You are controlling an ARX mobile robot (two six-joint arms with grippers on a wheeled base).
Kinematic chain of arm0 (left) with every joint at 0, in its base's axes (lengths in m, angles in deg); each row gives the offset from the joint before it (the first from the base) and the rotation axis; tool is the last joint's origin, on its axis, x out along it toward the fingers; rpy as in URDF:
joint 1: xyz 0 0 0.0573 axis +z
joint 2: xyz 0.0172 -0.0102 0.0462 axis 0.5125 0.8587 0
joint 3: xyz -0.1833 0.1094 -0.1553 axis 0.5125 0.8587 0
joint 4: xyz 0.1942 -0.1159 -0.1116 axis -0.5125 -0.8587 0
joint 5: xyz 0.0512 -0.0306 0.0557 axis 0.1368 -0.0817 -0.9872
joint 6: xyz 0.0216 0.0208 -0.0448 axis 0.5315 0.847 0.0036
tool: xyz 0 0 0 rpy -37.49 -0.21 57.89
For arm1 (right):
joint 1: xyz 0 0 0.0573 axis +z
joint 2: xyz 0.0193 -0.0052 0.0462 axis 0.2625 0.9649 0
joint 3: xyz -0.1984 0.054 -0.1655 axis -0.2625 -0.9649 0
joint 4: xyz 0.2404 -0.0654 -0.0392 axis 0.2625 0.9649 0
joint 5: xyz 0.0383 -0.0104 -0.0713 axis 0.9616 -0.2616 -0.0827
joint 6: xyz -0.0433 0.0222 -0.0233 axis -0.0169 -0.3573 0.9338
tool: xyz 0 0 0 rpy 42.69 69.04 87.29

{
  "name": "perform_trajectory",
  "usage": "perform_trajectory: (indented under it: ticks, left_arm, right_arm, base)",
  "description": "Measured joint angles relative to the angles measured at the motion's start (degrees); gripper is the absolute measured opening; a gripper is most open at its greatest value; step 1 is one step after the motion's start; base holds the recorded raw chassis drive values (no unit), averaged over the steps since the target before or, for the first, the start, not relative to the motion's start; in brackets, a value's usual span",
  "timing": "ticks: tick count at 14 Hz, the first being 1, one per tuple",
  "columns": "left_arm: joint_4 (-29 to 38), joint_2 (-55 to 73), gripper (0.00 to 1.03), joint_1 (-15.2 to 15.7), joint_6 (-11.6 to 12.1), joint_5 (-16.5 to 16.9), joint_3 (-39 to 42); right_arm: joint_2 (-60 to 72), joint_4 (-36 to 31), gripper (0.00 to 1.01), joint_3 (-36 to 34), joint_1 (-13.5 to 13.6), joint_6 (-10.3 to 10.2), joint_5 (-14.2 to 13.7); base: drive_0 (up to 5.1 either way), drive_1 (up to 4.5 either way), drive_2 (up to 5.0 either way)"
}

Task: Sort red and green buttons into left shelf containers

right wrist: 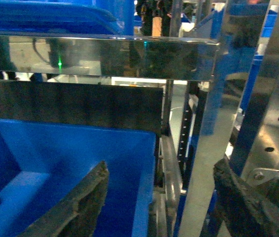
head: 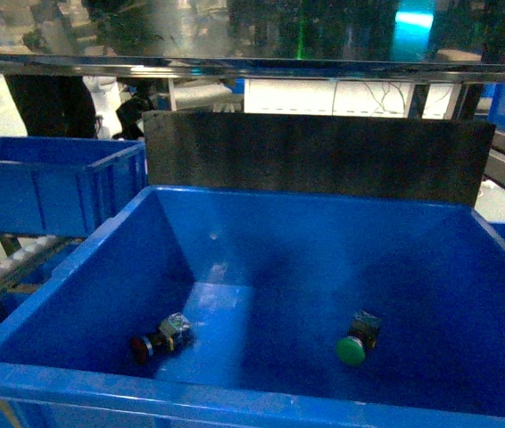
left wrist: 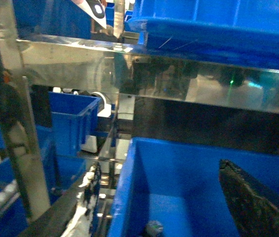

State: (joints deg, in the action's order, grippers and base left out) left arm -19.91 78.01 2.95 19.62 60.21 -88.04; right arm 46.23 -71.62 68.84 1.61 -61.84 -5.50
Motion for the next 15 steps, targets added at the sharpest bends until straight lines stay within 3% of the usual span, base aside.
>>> perform_trajectory:
  ticks: [1,2,4,6,8,10,13,14,15]
  left_arm:
    - [-2.54,-5.81,0.47,5.92,5.88,6.10,3.21]
    - [-3.56,-7.63,0.38,7.76,6.60,8.02,4.11]
    - [-4.50,-9.53,0.29,9.55,7.23,9.84,5.01]
    - [-5.44,-11.26,0.20,11.21,7.50,11.39,5.77]
    - [-6.16,-12.81,0.11,12.70,7.67,13.25,6.34]
    - [-7.69,-15.45,0.02,15.04,7.80,15.30,7.21]
    - [-11.61,-20.98,0.02,19.76,7.76,20.11,9.07]
    - [-13.31,-23.37,0.02,21.97,7.80,22.77,9.44]
    - [-15.67,-28.39,0.02,27.67,7.87,28.52,11.21]
  right_arm:
    - [-1.86,-0.11,0.40,-1.14,3.58,0.76,-4.59]
    - [-2.21,0.00,0.31,-1.64,4.76,0.81,-5.70]
    - [-2.95,0.39,0.22,-2.25,8.50,0.79,-10.45]
    - [-3.50,0.39,0.13,-2.86,12.52,0.85,-13.46]
    - [-3.76,0.35,0.05,-3.10,14.08,0.94,-13.68]
    - [-3.98,0.15,0.02,-3.58,13.57,1.16,-15.06]
    - [-4.98,-0.04,0.02,-4.68,13.60,1.18,-14.91]
    - [-7.02,0.15,0.02,-6.64,13.60,1.20,-14.88]
    - [-7.10,-0.24,0.02,-6.67,13.60,1.20,-14.91]
  base:
    - [0.0,0.00,0.0]
    - [0.0,0.00,0.0]
    - [0.0,0.00,0.0]
    - [0.0,0.00,0.0]
    - [0.0,0.00,0.0]
    - [0.0,0.00,0.0]
    - [0.0,0.00,0.0]
    - [0.0,0.00,0.0]
    - [0.0,0.00,0.0]
